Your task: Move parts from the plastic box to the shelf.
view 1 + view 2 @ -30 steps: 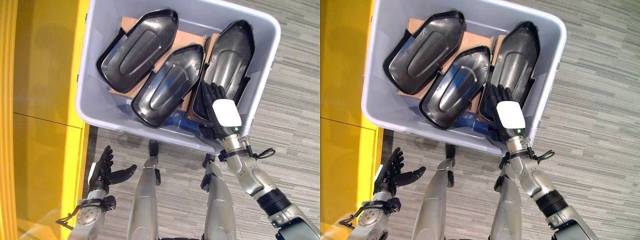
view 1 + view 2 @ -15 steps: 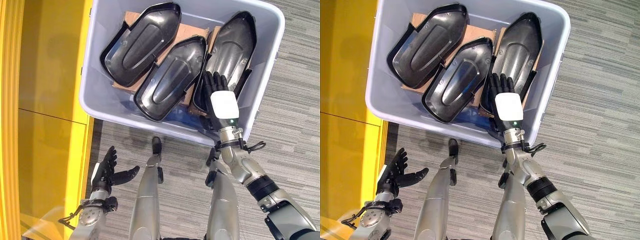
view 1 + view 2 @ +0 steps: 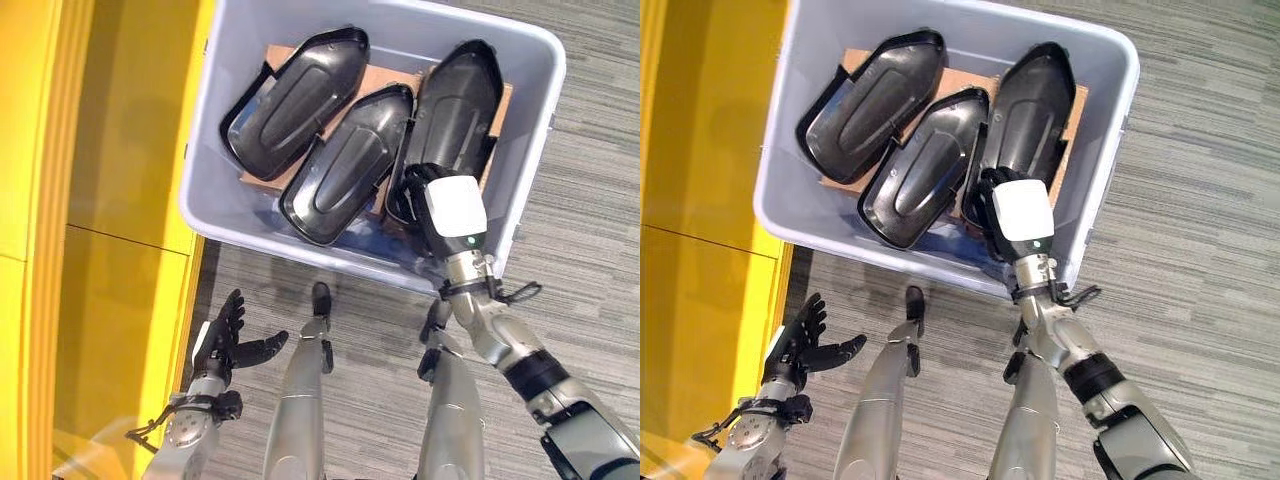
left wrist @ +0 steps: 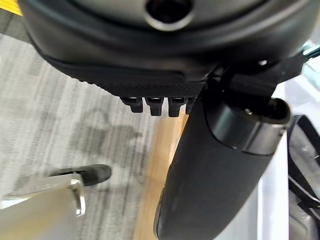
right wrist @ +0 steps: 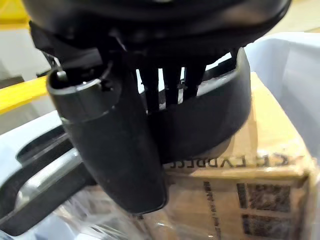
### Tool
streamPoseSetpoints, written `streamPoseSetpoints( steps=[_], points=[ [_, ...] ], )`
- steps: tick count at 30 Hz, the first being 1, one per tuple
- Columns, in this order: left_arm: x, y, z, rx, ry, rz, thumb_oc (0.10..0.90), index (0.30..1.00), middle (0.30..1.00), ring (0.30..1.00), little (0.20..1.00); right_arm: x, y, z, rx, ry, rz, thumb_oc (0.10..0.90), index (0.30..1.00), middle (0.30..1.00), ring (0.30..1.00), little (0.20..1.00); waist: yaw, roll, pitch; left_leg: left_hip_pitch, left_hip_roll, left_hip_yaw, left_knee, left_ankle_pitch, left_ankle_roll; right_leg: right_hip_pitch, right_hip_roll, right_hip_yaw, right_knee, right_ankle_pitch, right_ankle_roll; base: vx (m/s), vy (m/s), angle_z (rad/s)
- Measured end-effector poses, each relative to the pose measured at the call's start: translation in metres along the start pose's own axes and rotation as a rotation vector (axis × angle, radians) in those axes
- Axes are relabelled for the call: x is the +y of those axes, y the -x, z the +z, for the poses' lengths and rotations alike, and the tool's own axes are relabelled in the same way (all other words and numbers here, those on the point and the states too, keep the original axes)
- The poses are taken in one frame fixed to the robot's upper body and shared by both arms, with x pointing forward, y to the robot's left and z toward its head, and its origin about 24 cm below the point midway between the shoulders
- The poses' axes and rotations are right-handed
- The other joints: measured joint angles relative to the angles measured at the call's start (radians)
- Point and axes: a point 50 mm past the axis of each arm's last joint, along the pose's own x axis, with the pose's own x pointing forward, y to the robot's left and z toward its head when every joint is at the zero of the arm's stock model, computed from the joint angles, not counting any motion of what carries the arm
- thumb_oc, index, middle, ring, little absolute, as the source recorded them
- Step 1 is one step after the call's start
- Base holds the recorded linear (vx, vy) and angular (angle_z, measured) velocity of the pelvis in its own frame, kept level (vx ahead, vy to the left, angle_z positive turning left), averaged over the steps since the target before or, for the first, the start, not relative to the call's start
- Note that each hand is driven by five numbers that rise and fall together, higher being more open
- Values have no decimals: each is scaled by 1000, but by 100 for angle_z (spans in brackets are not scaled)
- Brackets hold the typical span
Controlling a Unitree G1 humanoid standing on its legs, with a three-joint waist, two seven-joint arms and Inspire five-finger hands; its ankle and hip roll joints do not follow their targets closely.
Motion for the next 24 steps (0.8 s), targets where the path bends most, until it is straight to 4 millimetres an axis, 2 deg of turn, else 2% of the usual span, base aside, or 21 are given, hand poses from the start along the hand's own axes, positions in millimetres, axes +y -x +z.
streamPoseSetpoints(
  steps=[5,10,11,15,19,24],
  points=[
    [0,-3,-1,10,-2,5,900,1000,1000,1000,1000,-12,25,-13,7,-31,67,400,300,300,300,300,3,-12,5,74,-1,-2,-23,-2,1,73,2,-8,-17,-7,4,4,-31,4],
    [4,-2,-4,27,-8,20,900,1000,1000,1000,1000,-17,53,-23,56,-80,103,400,300,300,300,300,-17,-46,23,155,8,1,-56,6,-9,160,18,-19,-63,0,6,-25,-38,-3],
    [6,-2,-5,32,-10,28,900,1000,1000,1000,1000,-15,60,-25,74,-95,128,400,300,300,300,300,-28,-62,31,192,13,2,-68,5,-9,198,25,-22,-80,3,8,24,-52,-5],
    [9,-2,-3,27,-7,38,900,1000,1000,1000,1000,-11,81,-37,143,-103,194,400,300,300,300,300,-26,-81,39,271,30,7,-108,11,-21,285,50,-30,-146,22,7,24,-50,-8],
    [15,0,-5,37,-8,59,900,1000,1000,1000,1000,-12,88,-35,129,-118,226,400,300,300,300,300,-28,-87,47,365,46,27,-151,14,-30,375,74,-30,-208,40,5,30,-44,-13],
    [21,3,-6,48,-6,84,900,1000,1000,1000,1000,-20,82,-31,118,-170,189,400,300,300,300,300,-27,-87,46,470,69,46,-193,15,-44,466,99,-28,-251,47,3,47,-37,-13]
  ],
)
